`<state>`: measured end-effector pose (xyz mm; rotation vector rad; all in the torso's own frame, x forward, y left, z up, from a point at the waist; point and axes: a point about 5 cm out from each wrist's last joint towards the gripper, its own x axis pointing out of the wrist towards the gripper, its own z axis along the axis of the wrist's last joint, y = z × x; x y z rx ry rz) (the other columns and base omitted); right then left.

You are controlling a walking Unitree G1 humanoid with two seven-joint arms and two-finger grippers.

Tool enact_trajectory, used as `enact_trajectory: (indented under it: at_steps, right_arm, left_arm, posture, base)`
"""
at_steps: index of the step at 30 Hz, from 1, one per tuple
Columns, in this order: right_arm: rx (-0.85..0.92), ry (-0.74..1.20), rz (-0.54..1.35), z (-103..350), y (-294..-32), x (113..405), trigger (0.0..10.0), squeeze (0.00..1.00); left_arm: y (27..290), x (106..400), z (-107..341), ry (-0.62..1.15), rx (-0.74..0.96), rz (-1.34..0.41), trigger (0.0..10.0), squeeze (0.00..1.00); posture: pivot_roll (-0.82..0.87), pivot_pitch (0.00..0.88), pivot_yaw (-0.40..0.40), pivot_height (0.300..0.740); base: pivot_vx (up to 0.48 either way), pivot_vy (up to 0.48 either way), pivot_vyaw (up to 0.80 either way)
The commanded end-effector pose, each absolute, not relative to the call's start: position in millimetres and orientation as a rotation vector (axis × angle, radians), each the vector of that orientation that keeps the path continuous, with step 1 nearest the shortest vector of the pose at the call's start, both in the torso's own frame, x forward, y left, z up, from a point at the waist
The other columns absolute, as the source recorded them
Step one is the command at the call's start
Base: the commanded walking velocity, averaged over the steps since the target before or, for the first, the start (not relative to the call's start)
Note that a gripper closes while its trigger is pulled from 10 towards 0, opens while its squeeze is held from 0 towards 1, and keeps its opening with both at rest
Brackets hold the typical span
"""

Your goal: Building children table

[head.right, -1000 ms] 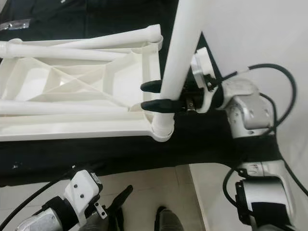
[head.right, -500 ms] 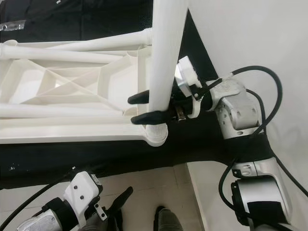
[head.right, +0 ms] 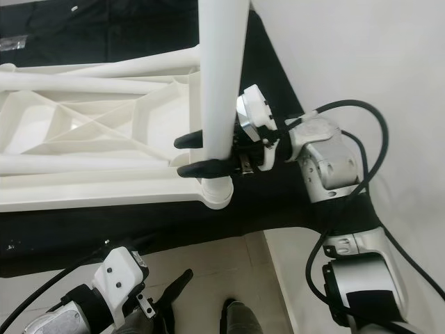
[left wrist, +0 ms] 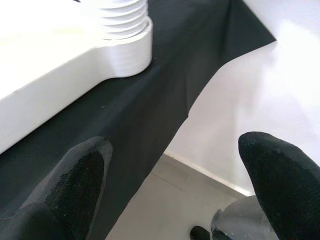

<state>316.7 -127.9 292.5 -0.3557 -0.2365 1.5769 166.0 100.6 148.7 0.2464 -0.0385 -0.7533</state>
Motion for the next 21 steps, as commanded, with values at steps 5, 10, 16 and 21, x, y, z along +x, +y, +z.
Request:
enact_trajectory:
  at_steps: [5, 10, 16, 21]
  right_arm:
    - [-0.289, -0.107, 1.49, 268.5, -129.3, 326.5, 10.0, 0.0]
    - [-0.281, -0.113, 1.458, 268.6, -129.4, 327.8, 10.0, 0.0]
    - [-0.284, -0.118, 1.403, 266.5, -127.8, 327.9, 10.0, 0.0]
    - [-0.283, -0.1, 1.212, 259.5, -126.9, 330.4, 10.0, 0.0]
  left_arm:
    - [99.7, 164.5, 143.2, -0.017, 0.244, -0.757, 10.0, 0.0]
    - [99.4, 164.6, 143.3, -0.017, 0.244, -0.756, 10.0, 0.0]
    - [99.2, 164.8, 143.5, -0.018, 0.244, -0.756, 10.0, 0.0]
    - [98.8, 165.2, 143.3, -0.02, 0.243, -0.755, 10.0, 0.0]
  posture:
    - [0.02, 0.333, -0.007, 0.74]
    - [0.02, 0.333, -0.008, 0.74]
    - [0.02, 0.333, -0.009, 0.74]
    - [0.01, 0.333, -0.012, 0.74]
  base:
    - [0.0, 0.0, 0.0]
    - [0.0, 0.0, 0.0]
    - [0.0, 0.0, 0.0]
    - [0.0, 0.0, 0.0]
